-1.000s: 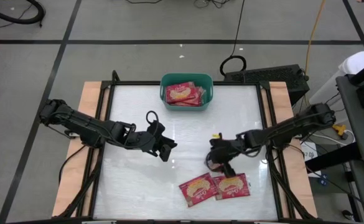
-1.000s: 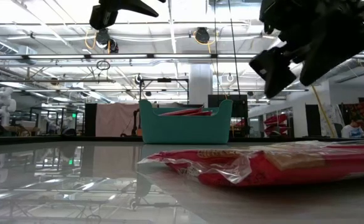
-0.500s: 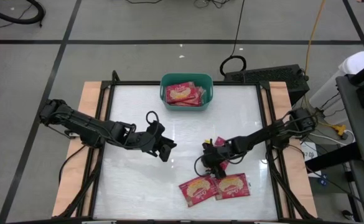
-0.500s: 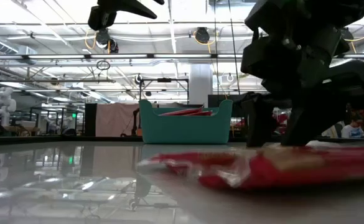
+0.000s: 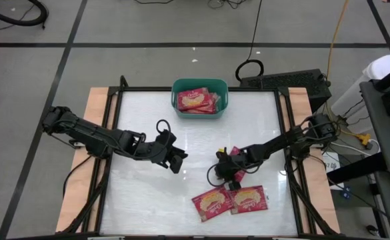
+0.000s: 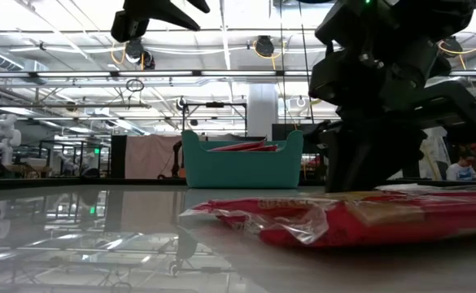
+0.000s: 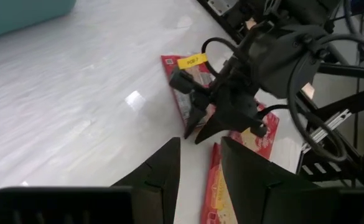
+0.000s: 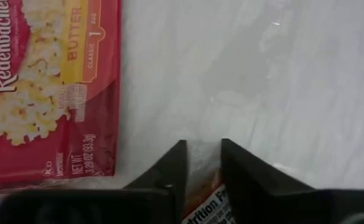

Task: Sort popcorn bags into baskets
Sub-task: Put the red popcorn pack into the green bin

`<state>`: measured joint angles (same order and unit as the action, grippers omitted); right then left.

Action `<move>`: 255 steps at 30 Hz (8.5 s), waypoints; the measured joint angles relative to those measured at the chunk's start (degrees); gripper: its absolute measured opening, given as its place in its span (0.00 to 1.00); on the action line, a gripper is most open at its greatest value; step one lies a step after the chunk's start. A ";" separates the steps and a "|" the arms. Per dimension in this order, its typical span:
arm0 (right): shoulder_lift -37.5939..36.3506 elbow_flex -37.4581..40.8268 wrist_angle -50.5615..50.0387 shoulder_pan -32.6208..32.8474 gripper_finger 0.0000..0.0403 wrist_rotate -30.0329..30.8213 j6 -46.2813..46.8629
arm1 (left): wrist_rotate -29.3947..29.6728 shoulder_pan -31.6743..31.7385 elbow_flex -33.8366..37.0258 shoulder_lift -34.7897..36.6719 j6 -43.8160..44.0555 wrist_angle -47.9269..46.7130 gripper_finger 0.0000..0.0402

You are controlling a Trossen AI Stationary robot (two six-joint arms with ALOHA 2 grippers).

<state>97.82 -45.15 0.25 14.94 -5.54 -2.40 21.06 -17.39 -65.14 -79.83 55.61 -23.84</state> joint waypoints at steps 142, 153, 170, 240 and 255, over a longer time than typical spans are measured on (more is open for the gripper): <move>-23.70 0.13 35.33 -27.34 0.43 2.63 104.73 | 15.04 9.09 -1.18 0.77 -100.62 23.66 0.09; -23.14 0.13 38.98 -30.26 0.04 2.36 99.31 | 19.91 9.11 -1.18 0.10 -88.77 23.29 0.18; -23.54 0.16 54.82 -39.11 0.04 8.95 80.74 | 22.66 13.40 -1.14 3.78 -45.35 28.66 0.68; -40.82 0.09 16.72 -33.57 0.38 9.78 52.06 | -54.43 54.70 -1.10 1.42 -12.96 36.49 0.01; -44.68 0.11 9.29 -39.18 0.38 9.54 49.52 | -50.80 59.89 -0.54 2.24 -20.06 15.78 0.03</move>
<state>53.15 -45.04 9.54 -24.24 4.00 47.12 -29.74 42.50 -65.69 -77.59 35.55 -8.06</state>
